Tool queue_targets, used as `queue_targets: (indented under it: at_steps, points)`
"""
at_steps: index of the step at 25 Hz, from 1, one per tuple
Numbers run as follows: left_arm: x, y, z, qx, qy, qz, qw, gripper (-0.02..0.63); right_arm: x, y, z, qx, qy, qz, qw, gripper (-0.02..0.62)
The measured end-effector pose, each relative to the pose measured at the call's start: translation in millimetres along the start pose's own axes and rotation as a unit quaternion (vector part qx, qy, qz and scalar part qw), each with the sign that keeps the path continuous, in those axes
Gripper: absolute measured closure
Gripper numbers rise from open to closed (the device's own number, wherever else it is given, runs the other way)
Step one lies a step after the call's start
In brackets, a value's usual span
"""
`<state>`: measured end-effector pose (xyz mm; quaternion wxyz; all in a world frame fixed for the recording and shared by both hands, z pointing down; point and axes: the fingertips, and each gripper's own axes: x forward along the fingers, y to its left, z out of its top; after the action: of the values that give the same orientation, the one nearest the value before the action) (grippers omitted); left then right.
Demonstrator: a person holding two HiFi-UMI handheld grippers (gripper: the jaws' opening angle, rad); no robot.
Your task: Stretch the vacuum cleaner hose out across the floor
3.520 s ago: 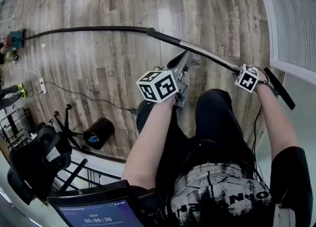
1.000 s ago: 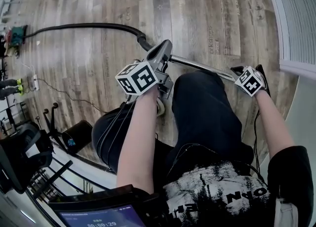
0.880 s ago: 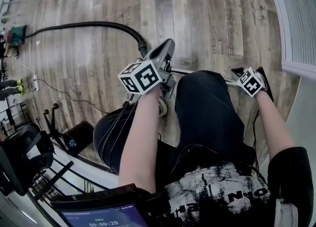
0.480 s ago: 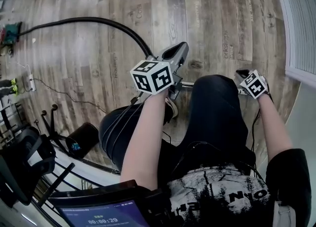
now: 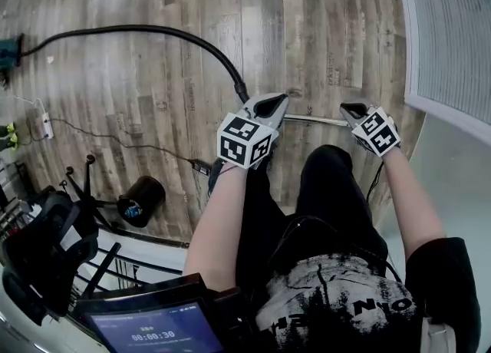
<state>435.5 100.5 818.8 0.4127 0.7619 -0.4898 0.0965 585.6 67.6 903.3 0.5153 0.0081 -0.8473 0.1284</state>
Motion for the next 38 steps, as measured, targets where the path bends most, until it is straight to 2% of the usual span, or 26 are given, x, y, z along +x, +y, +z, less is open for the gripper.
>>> queue_targets:
  at_steps: [5, 7, 10, 13, 15, 17, 21, 23, 26, 30, 35, 38]
  points:
    - [-83.9, -54.8, 105.5, 0.017, -0.020, -0.016, 0.9995, 0.606, -134.1, 25.9, 131.5, 0.011, -0.079, -0.007, 0.997, 0.589]
    - [-113.2, -63.7, 153.7, 0.032, -0.040, -0.021, 0.9985, 0.606, -177.8, 27.1, 191.7, 0.019, -0.135, -0.013, 0.991, 0.589]
    - [-156.3, -86.1, 203.2, 0.038, -0.067, -0.033, 0.9965, 0.606, -239.0, 42.8, 259.1, 0.033, -0.212, -0.004, 0.977, 0.589]
    - [-200.4, -105.2, 257.3, 0.078, -0.095, -0.050, 0.9912, 0.606, -299.7, 53.9, 323.7, 0.050, -0.294, -0.004, 0.955, 0.589]
    - [-224.2, -108.0, 300.8, 0.129, -0.113, -0.062, 0.9832, 0.606, -334.0, 50.4, 368.5, 0.061, -0.354, -0.014, 0.933, 0.589]
    - [-242.8, -115.2, 324.0, 0.163, -0.124, -0.069, 0.9764, 0.606, -360.0, 56.3, 395.2, 0.073, -0.405, -0.010, 0.912, 0.589]
    - [-264.8, -129.1, 342.3, 0.194, -0.145, -0.063, 0.9681, 0.606, -394.0, 74.9, 424.7, 0.085, -0.483, 0.018, 0.871, 0.588]
    - [-274.8, -132.8, 354.8, 0.206, -0.161, -0.052, 0.9639, 0.606, -404.2, 82.4, 438.8, 0.068, -0.503, 0.026, 0.861, 0.588]
    - [-290.4, -148.5, 366.9, 0.219, -0.183, -0.029, 0.9581, 0.606, -425.1, 97.5, 445.6, 0.029, -0.520, 0.036, 0.853, 0.588]
    - [-304.7, -174.4, 370.0, 0.231, -0.212, 0.013, 0.9493, 0.606, -463.9, 114.7, 436.4, -0.022, -0.555, 0.051, 0.830, 0.589]
    - [-311.4, -228.5, 364.4, 0.220, -0.252, 0.068, 0.9400, 0.606, -501.8, 128.3, 400.4, -0.054, -0.543, 0.116, 0.830, 0.589]
    - [-310.8, -263.8, 356.8, 0.207, -0.274, 0.091, 0.9348, 0.606, -519.4, 131.8, 380.1, -0.062, -0.540, 0.158, 0.824, 0.588]
